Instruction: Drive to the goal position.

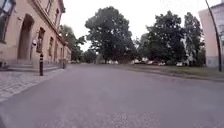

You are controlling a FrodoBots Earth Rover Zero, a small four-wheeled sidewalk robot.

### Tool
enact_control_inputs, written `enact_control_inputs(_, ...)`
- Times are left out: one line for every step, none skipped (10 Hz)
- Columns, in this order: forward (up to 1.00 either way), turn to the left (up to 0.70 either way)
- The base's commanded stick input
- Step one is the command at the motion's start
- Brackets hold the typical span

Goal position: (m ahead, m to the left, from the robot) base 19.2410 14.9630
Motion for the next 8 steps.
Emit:
enact_control_inputs(0.45, 0.0)
enact_control_inputs(0.45, 0.0)
enact_control_inputs(0.45, 0.0)
enact_control_inputs(0.45, 0.0)
enact_control_inputs(0.45, 0.0)
enact_control_inputs(0.45, 0.0)
enact_control_inputs(0.45, 0.0)
enact_control_inputs(0.45, 0.0)
